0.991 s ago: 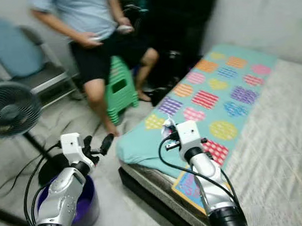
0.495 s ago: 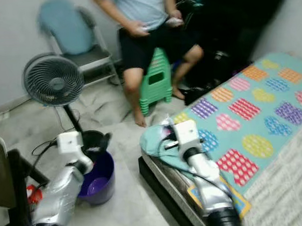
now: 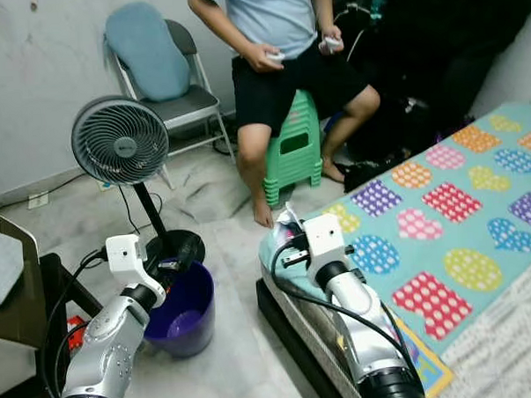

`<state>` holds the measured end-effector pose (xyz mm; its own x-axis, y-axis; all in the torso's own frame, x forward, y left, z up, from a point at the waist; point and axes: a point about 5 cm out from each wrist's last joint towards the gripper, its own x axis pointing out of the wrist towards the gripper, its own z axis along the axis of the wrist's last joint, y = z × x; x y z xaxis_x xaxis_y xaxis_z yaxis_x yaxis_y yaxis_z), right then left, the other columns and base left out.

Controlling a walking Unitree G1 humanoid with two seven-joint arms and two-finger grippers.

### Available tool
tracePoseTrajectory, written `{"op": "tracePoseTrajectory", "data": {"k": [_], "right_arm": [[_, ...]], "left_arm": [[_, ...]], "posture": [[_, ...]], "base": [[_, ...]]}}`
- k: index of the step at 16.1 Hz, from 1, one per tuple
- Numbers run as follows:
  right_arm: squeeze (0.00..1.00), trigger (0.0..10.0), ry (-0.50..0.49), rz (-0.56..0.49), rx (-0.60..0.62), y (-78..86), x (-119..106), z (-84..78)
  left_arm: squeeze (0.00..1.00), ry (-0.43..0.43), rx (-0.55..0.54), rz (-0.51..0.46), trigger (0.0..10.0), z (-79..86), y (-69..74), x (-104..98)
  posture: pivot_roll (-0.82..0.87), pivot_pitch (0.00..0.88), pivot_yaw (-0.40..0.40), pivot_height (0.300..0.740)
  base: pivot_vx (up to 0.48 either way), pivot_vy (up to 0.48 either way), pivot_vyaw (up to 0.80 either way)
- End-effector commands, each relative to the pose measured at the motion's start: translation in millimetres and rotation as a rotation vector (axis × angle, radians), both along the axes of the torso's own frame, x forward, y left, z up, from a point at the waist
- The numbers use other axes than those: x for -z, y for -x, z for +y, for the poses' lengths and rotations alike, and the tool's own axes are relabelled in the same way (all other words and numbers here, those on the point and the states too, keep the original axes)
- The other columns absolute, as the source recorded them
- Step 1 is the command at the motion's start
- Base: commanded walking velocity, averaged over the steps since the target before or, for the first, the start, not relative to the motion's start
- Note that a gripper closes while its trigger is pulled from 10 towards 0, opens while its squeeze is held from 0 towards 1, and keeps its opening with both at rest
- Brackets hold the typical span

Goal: Clean up the room

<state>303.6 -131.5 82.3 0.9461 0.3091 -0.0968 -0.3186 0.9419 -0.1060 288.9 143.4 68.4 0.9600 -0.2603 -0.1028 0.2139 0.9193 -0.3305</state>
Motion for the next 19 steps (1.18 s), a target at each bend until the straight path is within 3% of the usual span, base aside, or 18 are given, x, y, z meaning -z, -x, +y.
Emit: {"op": "tracePoseTrajectory", "data": {"k": [1,12,19], "right_arm": [[0.00,10.0,-0.005,-0.008,-0.004,-1.5,-3,-0.4],[0.00,10.0,0.008,-0.009,-0.033,-0.7,-3,2.5],[0.00,10.0,0.023,-0.024,-0.078,-2.0,-4,9.6]], "left_arm": [[0.00,-0.007,-0.004,-0.026,10.0,3.2,-0.8,-5],[0.00,-0.027,-0.031,0.004,10.0,6.3,-1.8,-1],[0.00,-0.088,-0.105,0.017,10.0,11.9,-7.3,1]], "posture": [[-0.15,0.000,0.016,0.740],[-0.15,0.000,0.017,0.740],[-0.14,0.000,0.010,0.740]], "base": [[0.307,0.000,0.00],[0.224,0.000,0.00],[0.000,0.000,0.75]]}}
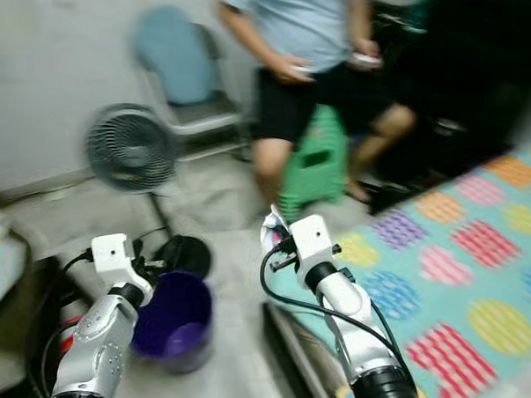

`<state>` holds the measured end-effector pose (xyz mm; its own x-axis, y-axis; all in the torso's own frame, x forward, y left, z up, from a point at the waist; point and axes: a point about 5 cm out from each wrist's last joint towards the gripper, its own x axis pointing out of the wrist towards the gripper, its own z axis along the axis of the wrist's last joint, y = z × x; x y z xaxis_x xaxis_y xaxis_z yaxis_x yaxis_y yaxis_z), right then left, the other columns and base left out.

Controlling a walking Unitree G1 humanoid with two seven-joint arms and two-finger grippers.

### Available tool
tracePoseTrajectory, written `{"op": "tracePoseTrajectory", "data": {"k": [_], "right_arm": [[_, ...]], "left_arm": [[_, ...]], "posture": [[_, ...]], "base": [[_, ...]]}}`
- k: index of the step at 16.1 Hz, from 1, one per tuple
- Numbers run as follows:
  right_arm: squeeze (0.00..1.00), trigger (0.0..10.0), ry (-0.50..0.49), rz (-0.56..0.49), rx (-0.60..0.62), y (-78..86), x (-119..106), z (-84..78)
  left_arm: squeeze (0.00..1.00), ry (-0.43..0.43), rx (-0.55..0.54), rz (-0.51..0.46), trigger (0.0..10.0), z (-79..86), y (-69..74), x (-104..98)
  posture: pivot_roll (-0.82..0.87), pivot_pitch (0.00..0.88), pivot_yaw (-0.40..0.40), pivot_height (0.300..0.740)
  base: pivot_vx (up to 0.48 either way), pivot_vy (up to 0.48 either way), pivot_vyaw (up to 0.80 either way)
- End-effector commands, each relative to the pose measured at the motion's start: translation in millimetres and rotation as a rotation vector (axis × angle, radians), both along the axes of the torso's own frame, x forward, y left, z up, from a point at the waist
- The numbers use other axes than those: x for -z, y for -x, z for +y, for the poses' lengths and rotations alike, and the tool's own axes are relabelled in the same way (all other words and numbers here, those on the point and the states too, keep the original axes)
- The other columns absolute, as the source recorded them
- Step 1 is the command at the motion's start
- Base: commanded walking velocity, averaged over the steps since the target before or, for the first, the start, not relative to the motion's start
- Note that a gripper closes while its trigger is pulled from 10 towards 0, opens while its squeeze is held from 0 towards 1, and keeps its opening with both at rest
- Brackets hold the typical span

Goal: Clean up the room

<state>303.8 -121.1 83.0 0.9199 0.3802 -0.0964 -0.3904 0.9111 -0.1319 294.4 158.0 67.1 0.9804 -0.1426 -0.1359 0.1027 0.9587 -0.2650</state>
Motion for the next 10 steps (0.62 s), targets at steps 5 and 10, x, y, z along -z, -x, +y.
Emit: {"op": "tracePoseTrajectory", "data": {"k": [5,10], "right_arm": [[0.00,10.0,-0.005,-0.026,-0.010,-4.3,-6,1.2],[0.00,10.0,0.028,-0.102,-0.043,-13.3,-22,4.2]], "left_arm": [[0.00,-0.025,0.035,-0.028,10.0,-5.9,-5.9,-4],[0.00,-0.037,0.062,-0.056,10.0,-9.5,-7.9,-8]], "posture": [[-0.14,0.000,0.015,0.740],[-0.14,0.000,0.029,0.740]], "base": [[0.000,0.000,0.64],[0.000,0.000,0.00]]}}
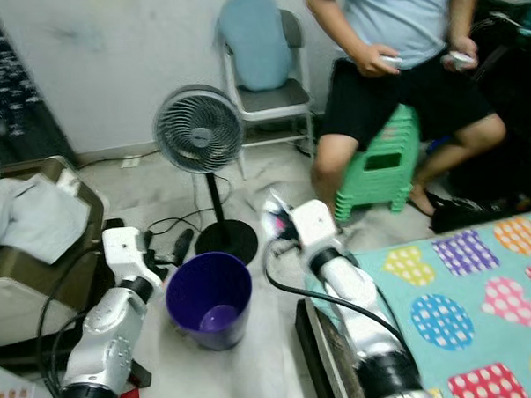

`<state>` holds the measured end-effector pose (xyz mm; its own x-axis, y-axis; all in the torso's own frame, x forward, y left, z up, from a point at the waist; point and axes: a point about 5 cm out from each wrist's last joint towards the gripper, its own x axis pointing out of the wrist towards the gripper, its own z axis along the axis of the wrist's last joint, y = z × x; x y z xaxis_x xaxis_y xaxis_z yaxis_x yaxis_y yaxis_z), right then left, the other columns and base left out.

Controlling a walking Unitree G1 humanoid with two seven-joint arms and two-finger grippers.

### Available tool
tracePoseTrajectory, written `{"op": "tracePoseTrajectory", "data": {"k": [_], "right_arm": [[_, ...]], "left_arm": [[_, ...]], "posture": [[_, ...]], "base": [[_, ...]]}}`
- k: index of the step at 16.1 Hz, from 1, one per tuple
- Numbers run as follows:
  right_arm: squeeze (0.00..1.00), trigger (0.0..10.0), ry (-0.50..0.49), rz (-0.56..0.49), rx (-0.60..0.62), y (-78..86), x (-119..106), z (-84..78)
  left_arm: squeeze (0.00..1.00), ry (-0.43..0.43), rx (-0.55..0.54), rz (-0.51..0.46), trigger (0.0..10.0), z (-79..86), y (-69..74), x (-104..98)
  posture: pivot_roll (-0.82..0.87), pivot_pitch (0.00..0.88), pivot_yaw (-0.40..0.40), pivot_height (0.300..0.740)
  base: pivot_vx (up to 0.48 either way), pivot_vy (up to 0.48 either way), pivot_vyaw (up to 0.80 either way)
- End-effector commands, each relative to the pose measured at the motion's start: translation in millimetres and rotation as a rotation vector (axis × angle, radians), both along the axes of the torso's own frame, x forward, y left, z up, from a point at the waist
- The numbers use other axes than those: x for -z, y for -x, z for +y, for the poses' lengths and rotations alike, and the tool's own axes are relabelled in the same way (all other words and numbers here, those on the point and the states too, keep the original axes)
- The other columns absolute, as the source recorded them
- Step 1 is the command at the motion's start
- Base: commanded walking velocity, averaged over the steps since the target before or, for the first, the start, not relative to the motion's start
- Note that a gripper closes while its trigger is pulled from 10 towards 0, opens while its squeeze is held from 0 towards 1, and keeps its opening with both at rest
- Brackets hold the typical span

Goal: Clean up the room

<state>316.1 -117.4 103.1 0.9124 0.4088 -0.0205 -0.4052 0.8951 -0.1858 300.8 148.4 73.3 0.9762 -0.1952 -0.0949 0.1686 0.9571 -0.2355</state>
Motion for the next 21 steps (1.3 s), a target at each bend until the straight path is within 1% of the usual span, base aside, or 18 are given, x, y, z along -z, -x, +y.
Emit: {"op": "tracePoseTrajectory", "data": {"k": [1,5,6,9,12,14,21], "right_arm": [[0.00,10.0,0.010,-0.016,-0.013,-3.0,-5,1.7],[0.00,10.0,0.013,0.001,-0.021,-1.2,2,6.4],[0.00,10.0,0.018,0.009,-0.043,2.7,7,11.9],[0.00,10.0,0.009,0.020,-0.067,8.7,12,19.1],[0.00,10.0,0.006,0.022,-0.074,8.4,12,19.7],[0.00,10.0,0.009,0.020,-0.076,7.8,12,19.2],[0.00,10.0,0.004,0.024,-0.076,8.4,13,17.8]], "left_arm": [[0.00,-0.017,0.008,-0.011,10.0,-0.3,-1.6,-2],[0.00,-0.009,0.008,-0.003,10.0,-1.0,-1.8,0],[0.00,-0.009,0.009,-0.001,10.0,-1.5,-2.6,1],[0.00,-0.014,0.014,-0.003,10.0,-1.3,-3.3,1],[0.00,-0.018,0.017,-0.002,10.0,-1.6,-3.3,1],[0.00,-0.019,0.012,0.002,10.0,-1.1,-3.4,2],[0.00,-0.024,-0.018,0.020,10.0,0.6,-4.4,4]], "posture": [[-0.14,0.000,0.021,0.740],[-0.14,0.000,0.019,0.740],[-0.14,0.000,0.020,0.740],[-0.14,0.000,0.028,0.740],[-0.14,0.000,0.028,0.740],[-0.14,0.000,0.028,0.740],[-0.14,0.000,0.025,0.740]], "base": [[0.000,0.000,0.00],[0.182,0.000,0.00],[0.277,0.000,0.00],[0.315,0.000,0.00],[0.334,0.000,0.00],[0.315,0.000,0.80],[0.000,0.000,0.00]]}}
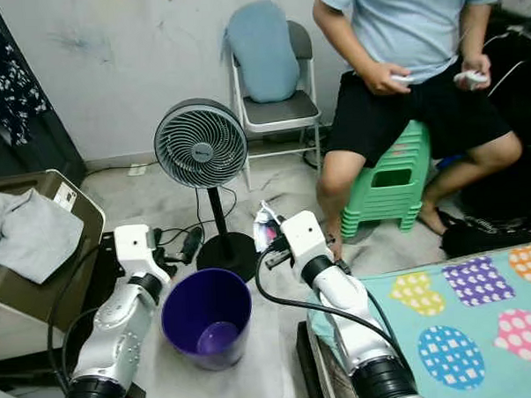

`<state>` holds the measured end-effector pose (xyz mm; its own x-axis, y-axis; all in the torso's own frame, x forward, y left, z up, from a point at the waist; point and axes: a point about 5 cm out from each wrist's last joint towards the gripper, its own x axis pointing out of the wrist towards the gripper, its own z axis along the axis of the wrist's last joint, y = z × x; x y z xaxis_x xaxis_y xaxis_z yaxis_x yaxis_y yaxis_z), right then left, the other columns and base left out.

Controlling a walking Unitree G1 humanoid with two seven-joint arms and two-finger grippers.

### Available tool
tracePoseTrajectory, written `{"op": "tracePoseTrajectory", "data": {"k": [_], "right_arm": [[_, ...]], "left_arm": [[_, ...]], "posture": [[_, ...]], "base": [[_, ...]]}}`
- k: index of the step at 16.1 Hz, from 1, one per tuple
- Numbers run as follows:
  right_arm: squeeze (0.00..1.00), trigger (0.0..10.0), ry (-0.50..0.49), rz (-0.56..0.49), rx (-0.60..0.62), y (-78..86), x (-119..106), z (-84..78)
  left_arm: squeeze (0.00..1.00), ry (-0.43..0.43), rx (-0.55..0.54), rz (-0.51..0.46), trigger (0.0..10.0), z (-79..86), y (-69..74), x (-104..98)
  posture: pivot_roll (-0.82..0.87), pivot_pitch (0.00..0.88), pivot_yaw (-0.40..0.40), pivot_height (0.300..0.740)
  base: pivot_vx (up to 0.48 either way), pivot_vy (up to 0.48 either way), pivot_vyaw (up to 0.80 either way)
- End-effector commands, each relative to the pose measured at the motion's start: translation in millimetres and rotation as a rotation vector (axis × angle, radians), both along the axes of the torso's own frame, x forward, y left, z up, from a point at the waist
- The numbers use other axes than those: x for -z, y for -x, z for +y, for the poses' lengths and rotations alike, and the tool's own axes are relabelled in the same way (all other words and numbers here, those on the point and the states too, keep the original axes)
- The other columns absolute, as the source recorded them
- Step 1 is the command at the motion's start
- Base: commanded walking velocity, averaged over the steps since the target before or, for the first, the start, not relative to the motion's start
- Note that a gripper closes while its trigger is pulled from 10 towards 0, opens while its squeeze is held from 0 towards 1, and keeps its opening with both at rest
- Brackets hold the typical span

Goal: Clean up the room

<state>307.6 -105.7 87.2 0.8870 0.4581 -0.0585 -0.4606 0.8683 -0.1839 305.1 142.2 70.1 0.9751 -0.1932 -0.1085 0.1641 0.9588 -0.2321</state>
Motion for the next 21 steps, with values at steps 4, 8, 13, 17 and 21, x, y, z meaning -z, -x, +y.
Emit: {"op": "tracePoseTrajectory", "data": {"k": [4,8,13,17,21], "right_arm": [[0.00,10.0,0.000,-0.023,-0.037,1.1,-3.1,7.5],[0.00,10.0,0.004,-0.022,-0.041,1.1,-2.5,8.0],[0.00,10.0,0.002,-0.014,-0.027,0.3,-1.3,5.9],[0.00,10.0,0.003,-0.010,-0.024,0.1,-0.2,5.4],[0.00,10.0,0.001,-0.006,-0.018,-0.5,0.4,4.7]], "left_arm": [[0.00,-0.029,-0.072,0.026,10.0,10.7,-1.1,3.4],[0.00,-0.021,-0.072,0.030,10.0,10.3,-1.4,4.0],[0.00,-0.008,-0.066,0.035,10.0,9.2,-1.0,4.7],[0.00,-0.011,-0.067,0.043,10.0,9.4,-0.6,6.0],[0.00,0.023,-0.010,0.003,10.0,4.8,0.7,1.0]], "posture": [[-0.14,0.000,0.021,0.740],[-0.13,0.000,0.020,0.740],[-0.13,0.000,0.019,0.740],[-0.13,0.000,0.018,0.740],[-0.13,0.000,0.020,0.740]], "base": [[0.000,0.000,0.35],[0.000,0.000,0.80],[0.000,0.136,0.00],[0.000,0.404,0.00],[0.000,0.112,0.00]]}}
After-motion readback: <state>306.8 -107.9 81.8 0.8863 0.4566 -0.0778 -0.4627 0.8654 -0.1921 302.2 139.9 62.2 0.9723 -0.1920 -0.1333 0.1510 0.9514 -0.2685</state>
